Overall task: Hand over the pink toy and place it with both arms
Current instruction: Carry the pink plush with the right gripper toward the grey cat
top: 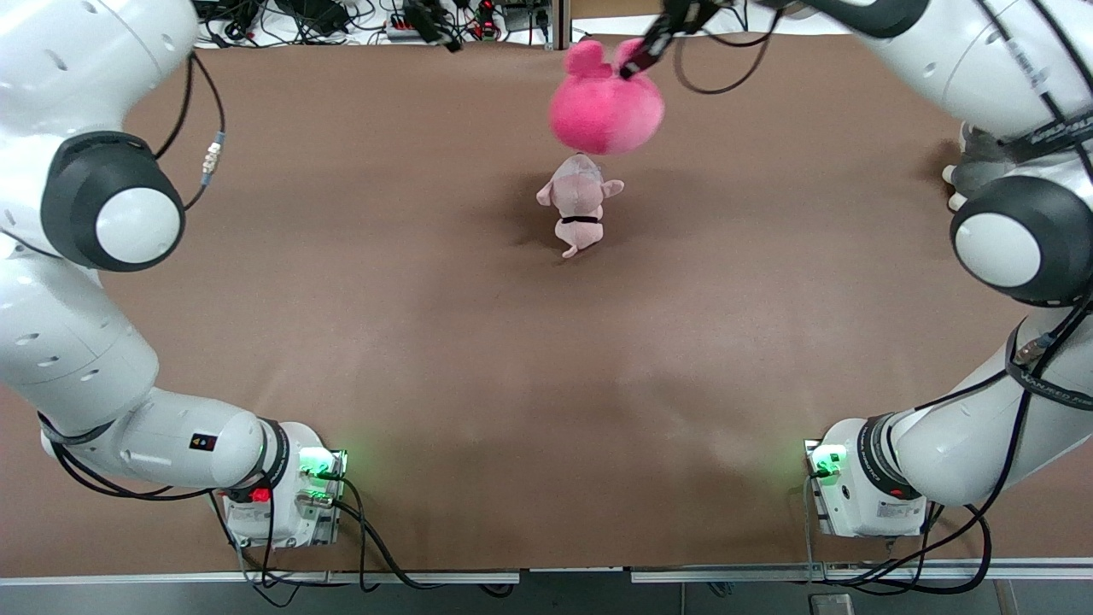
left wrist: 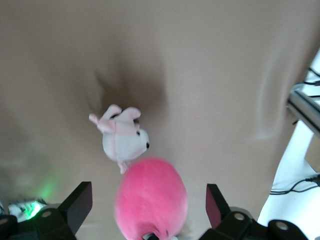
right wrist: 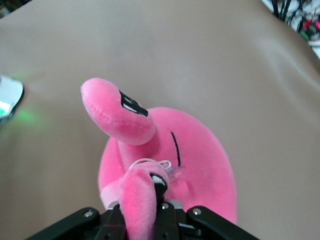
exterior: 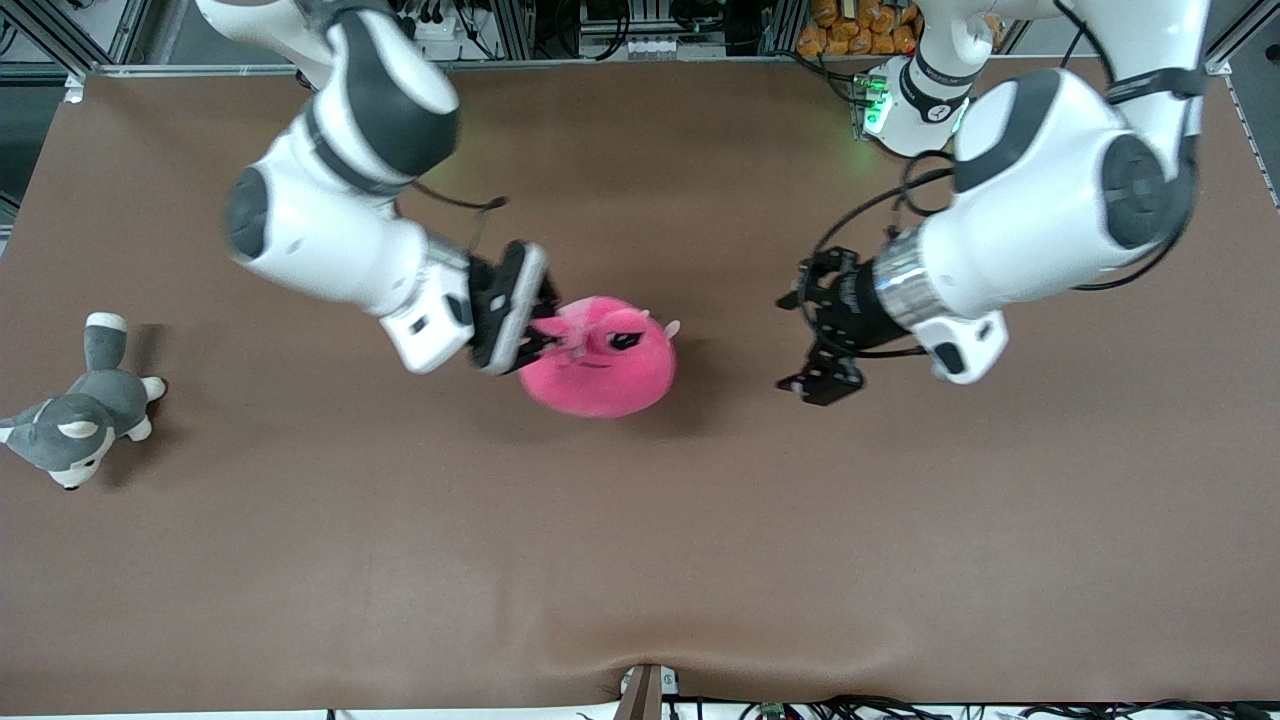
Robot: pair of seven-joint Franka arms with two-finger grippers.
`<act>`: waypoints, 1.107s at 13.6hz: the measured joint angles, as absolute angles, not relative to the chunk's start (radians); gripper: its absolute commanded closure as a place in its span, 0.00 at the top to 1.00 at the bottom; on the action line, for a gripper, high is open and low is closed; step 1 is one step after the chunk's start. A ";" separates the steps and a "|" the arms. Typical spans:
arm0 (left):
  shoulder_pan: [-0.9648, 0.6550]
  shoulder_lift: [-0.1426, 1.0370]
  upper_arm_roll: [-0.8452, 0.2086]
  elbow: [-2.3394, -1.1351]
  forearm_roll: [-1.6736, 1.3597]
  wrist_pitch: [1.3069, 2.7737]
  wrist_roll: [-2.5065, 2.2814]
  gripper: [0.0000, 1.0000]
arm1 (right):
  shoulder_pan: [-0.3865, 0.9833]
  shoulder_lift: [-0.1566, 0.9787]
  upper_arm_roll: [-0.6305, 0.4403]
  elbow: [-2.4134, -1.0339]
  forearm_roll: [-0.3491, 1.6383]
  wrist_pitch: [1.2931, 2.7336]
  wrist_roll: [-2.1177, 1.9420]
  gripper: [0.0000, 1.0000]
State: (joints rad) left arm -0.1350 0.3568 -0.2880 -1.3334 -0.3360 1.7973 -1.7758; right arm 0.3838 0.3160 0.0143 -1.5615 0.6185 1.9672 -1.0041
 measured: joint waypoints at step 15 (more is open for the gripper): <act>0.068 0.298 -0.283 -1.333 -0.132 1.495 -1.070 1.00 | -0.245 0.383 0.006 -1.600 0.484 1.509 -1.461 0.00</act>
State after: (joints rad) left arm 0.0681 0.2976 -0.2832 -1.3332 -0.1317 1.4949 -1.0696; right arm -0.2448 0.3828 0.0063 -1.5999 0.4838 1.5092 -1.4610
